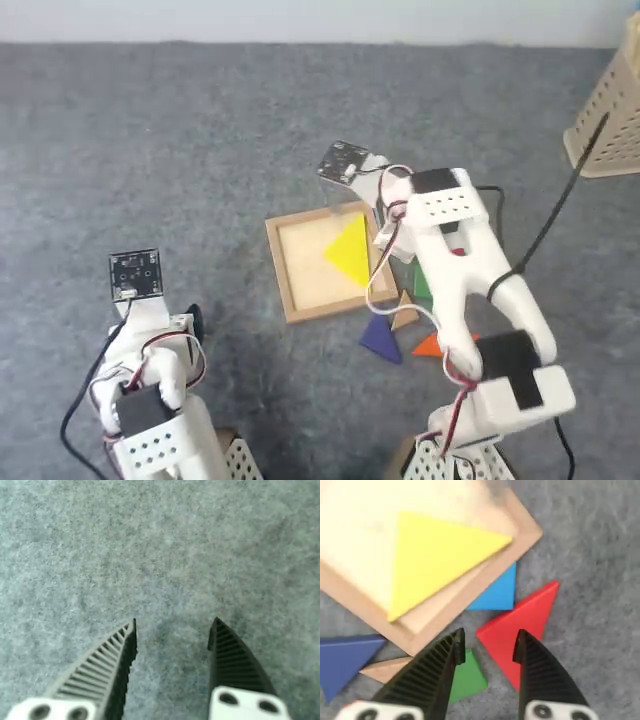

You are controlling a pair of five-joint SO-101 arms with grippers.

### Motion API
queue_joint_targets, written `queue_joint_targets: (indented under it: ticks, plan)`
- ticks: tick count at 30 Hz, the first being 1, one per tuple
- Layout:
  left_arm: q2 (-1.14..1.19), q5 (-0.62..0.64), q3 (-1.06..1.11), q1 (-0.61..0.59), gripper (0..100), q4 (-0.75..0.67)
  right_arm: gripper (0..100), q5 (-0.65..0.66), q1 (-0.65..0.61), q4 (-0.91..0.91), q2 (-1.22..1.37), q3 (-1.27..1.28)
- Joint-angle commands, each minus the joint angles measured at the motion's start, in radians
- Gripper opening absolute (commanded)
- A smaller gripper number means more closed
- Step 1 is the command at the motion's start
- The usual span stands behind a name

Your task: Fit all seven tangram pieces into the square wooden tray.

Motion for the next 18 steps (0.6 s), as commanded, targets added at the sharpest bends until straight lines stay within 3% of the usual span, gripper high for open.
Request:
queue_joint_targets:
  ticks: [1, 9, 18]
  plan:
    - [-0.011, 0.009, -0.005, 0.002, 23, 0.003, 15.2, -0.018, -0.021, 0.015, -0.081, -0.029]
    - [-0.011, 0.009, -0.005, 0.002, 23, 0.003, 31.0, 0.032, 0.11, -0.021, 0.09, -0.075]
    - [-0.011, 0.009, -0.005, 0.002, 23, 0.003, 28.3, 0.041, 0.114, -0.025, 0.288, -0.192]
